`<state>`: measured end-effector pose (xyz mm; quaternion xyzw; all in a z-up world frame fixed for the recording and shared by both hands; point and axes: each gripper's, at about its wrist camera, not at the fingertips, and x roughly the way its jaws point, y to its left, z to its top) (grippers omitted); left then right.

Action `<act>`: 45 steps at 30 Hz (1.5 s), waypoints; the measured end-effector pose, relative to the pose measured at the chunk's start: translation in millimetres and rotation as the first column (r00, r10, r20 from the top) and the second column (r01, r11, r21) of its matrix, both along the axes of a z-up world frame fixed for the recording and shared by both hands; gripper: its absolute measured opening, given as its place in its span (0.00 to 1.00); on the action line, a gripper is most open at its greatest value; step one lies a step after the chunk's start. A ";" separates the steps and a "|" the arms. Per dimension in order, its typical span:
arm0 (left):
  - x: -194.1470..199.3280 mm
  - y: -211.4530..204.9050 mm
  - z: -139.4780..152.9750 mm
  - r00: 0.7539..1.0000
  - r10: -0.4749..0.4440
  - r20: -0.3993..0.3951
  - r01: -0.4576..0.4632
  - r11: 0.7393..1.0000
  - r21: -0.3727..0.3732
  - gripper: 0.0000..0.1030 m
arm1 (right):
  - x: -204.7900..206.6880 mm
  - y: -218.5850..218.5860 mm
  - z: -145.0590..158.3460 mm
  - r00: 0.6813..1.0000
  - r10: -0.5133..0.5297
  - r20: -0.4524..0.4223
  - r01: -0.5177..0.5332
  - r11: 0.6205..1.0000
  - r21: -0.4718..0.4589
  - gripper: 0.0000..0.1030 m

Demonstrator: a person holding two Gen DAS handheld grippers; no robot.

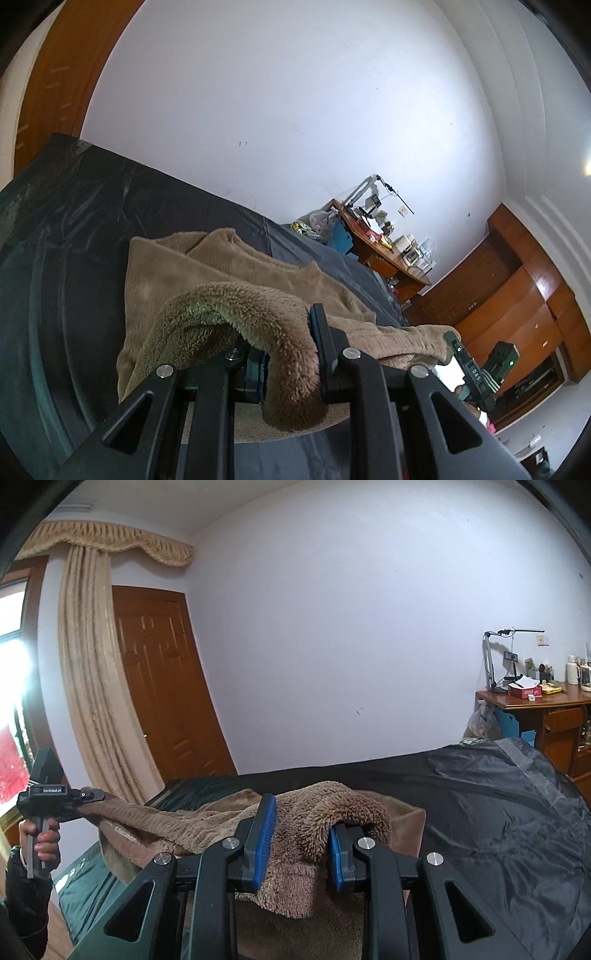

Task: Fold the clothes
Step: 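Carry the fleece edge over the fleece body with both grippers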

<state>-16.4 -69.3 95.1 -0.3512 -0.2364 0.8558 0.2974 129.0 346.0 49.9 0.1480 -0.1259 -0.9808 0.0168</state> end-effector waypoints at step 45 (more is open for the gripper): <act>-232.6 32.0 -137.4 0.924 0.107 0.366 -0.120 0.993 0.011 0.77 | -226.9 50.8 -97.9 0.887 -0.120 0.445 0.155 0.987 -0.043 0.62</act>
